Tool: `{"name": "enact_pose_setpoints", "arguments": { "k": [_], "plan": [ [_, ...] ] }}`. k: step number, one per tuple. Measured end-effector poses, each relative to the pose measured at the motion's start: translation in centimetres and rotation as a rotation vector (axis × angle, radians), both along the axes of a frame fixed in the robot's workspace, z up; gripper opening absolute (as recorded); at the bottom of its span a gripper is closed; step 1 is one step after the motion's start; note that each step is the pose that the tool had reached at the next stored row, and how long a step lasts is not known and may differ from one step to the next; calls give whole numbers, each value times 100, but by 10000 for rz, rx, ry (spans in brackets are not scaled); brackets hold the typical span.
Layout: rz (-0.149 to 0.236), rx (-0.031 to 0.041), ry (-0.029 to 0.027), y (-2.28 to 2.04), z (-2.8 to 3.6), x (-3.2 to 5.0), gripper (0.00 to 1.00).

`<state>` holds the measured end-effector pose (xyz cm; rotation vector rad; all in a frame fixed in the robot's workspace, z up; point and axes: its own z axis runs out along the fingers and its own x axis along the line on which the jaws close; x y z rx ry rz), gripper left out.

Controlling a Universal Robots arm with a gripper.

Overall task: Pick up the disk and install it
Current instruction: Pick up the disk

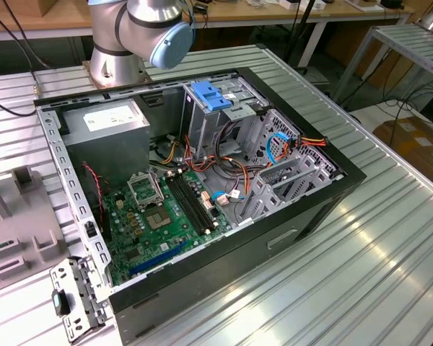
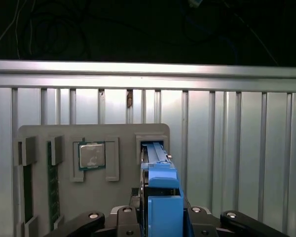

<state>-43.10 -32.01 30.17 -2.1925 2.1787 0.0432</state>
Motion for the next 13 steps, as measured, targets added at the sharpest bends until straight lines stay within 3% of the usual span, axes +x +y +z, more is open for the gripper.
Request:
{"name": "enact_pose_setpoints", "arguments": {
  "k": [13],
  "plan": [
    [0, 0, 0, 0, 105, 0, 37]
  ]
}}
